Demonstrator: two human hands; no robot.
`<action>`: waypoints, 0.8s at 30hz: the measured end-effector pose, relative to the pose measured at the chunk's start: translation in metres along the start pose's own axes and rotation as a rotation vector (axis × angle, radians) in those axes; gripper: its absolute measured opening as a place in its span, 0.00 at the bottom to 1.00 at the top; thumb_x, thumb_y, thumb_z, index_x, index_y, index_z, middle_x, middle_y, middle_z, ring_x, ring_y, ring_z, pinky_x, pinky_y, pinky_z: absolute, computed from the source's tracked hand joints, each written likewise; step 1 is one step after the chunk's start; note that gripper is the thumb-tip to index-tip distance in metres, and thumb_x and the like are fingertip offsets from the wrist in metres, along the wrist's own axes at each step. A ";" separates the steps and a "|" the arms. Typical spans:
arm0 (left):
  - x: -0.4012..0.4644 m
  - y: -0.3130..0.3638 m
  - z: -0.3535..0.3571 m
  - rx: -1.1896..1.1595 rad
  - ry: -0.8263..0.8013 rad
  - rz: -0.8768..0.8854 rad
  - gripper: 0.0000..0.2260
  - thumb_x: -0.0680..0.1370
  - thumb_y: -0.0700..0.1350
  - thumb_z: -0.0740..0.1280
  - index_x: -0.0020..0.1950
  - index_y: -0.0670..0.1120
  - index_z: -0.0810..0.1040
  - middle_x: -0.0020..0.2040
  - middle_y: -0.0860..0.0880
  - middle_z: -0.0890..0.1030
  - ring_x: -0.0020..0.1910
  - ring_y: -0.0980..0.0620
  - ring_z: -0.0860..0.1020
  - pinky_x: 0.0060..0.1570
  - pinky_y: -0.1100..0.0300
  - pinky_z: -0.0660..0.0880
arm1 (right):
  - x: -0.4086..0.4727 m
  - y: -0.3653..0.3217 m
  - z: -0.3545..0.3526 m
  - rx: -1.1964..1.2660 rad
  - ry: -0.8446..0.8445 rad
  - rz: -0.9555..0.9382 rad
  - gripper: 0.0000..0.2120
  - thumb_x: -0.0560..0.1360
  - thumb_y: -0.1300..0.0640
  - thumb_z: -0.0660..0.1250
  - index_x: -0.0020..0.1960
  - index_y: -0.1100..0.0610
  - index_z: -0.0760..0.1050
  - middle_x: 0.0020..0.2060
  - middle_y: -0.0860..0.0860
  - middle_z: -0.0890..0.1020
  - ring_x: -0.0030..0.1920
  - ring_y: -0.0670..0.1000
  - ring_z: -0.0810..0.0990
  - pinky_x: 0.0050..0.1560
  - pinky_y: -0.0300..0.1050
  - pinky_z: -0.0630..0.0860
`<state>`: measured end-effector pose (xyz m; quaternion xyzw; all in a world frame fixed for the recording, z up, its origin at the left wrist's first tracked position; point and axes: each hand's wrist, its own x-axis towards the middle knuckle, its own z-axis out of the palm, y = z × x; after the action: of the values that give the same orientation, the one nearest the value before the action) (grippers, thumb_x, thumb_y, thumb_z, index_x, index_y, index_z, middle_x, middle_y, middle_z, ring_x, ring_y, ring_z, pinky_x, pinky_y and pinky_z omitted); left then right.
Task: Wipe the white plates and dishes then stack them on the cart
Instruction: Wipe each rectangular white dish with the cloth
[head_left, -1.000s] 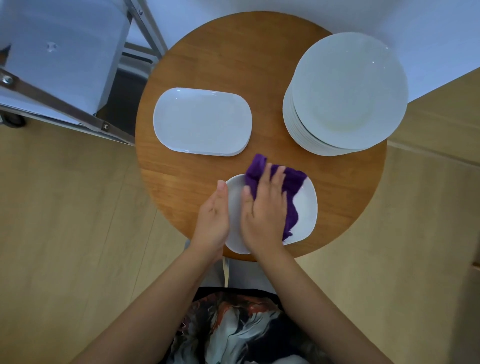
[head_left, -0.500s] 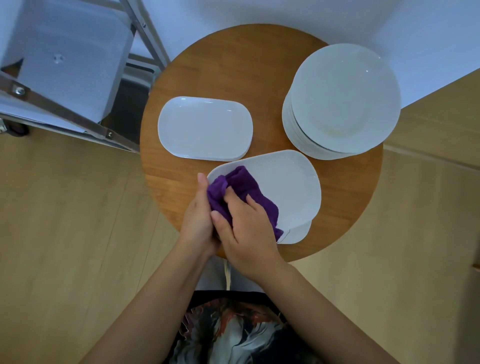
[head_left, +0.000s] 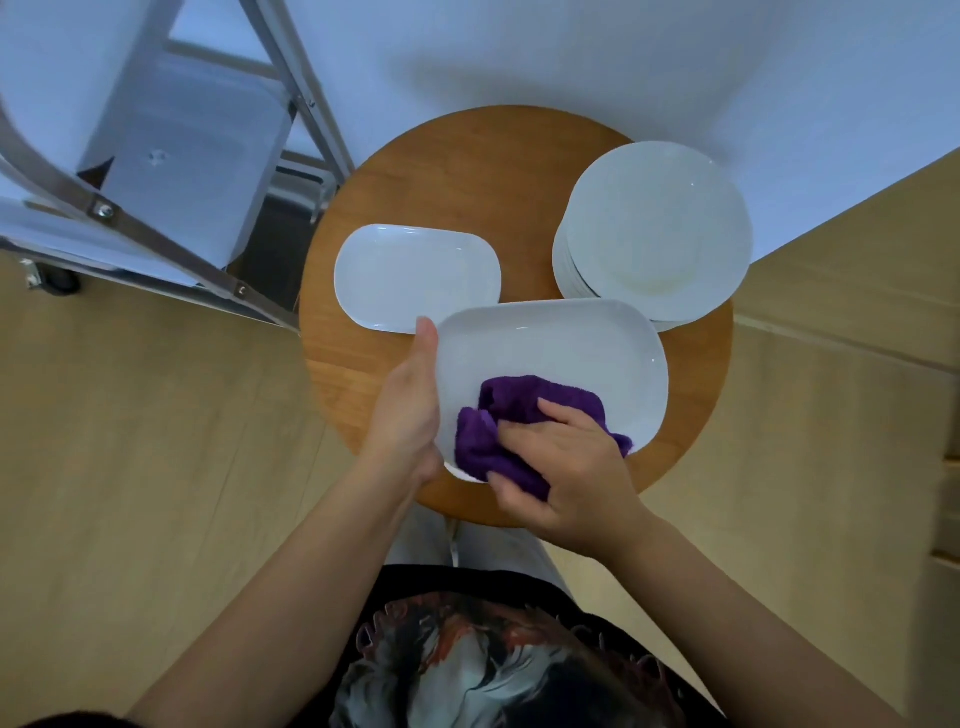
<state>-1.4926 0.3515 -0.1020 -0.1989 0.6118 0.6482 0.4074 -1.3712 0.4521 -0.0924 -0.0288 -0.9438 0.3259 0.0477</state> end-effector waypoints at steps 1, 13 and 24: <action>-0.003 0.004 -0.001 0.009 -0.010 0.023 0.18 0.78 0.63 0.54 0.49 0.54 0.77 0.39 0.52 0.85 0.39 0.52 0.84 0.37 0.56 0.81 | -0.002 0.002 -0.006 0.001 0.023 -0.011 0.16 0.71 0.51 0.65 0.51 0.61 0.82 0.44 0.52 0.85 0.46 0.48 0.83 0.62 0.45 0.71; -0.032 0.049 -0.019 0.075 -0.053 0.175 0.15 0.77 0.64 0.58 0.50 0.57 0.76 0.39 0.54 0.85 0.44 0.50 0.83 0.38 0.53 0.81 | -0.019 0.027 -0.049 -0.258 0.193 -0.101 0.14 0.71 0.54 0.64 0.45 0.63 0.82 0.38 0.54 0.85 0.39 0.51 0.84 0.56 0.47 0.75; -0.055 0.108 -0.017 0.308 -0.087 0.254 0.25 0.75 0.69 0.53 0.46 0.53 0.82 0.43 0.50 0.85 0.42 0.52 0.83 0.37 0.58 0.78 | 0.072 -0.087 -0.061 0.562 0.202 0.409 0.17 0.82 0.49 0.51 0.70 0.44 0.64 0.58 0.33 0.69 0.57 0.33 0.69 0.54 0.23 0.67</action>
<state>-1.5476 0.3285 0.0046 -0.0275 0.7057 0.6012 0.3738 -1.4380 0.4278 0.0142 -0.2351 -0.7826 0.5707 0.0807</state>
